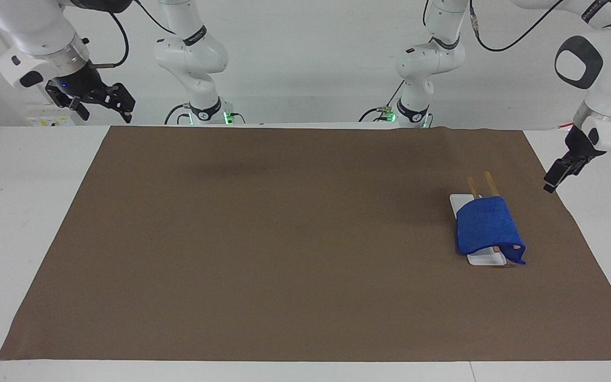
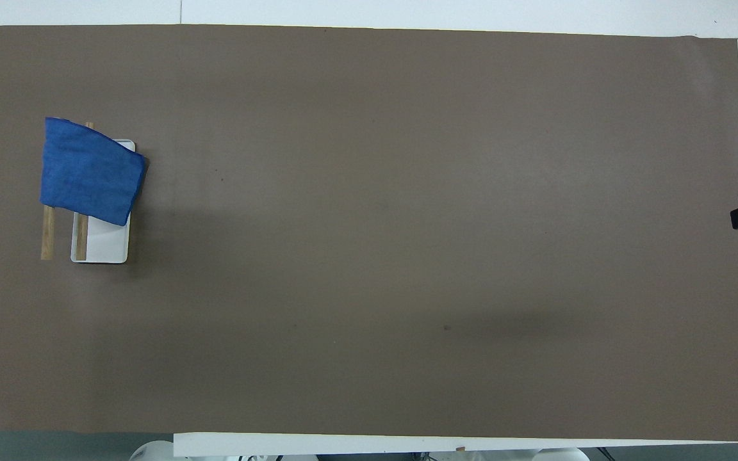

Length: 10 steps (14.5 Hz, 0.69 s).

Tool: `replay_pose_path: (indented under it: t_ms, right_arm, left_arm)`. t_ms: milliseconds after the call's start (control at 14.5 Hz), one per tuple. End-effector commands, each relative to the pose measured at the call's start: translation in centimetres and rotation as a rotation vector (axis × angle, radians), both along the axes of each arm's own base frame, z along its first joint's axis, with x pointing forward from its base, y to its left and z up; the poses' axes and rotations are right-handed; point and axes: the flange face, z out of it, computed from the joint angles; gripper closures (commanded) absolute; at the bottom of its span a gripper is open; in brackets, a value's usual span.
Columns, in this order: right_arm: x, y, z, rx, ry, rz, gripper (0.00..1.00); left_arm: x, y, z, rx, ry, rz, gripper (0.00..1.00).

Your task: Right arm passes towel to left arm to hang

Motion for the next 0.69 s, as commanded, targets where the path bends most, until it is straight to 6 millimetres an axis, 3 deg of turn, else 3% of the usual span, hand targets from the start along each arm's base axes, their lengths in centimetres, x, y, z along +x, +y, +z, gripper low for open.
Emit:
replay_pose_path:
  t_ms: [0,277,623]
  right_arm:
    - [-0.7,-1.1,-0.5,0.03,0.017,0.009,0.0]
    - [-1.2,-1.0,-1.4,0.038,0.026,0.012,0.0]
    - [-1.3,-0.7,-1.4,0.038,0.024,0.02,0.0]
  left_arm:
    - [0.7,-2.8,1.8,-0.036,0.122,-0.152,0.0]
    - [0.8,-6.6,4.0,-0.054,0.257,-0.321,0.0]
    - [1.0,-7.4,3.7,-0.075,0.257,-0.393,0.0]
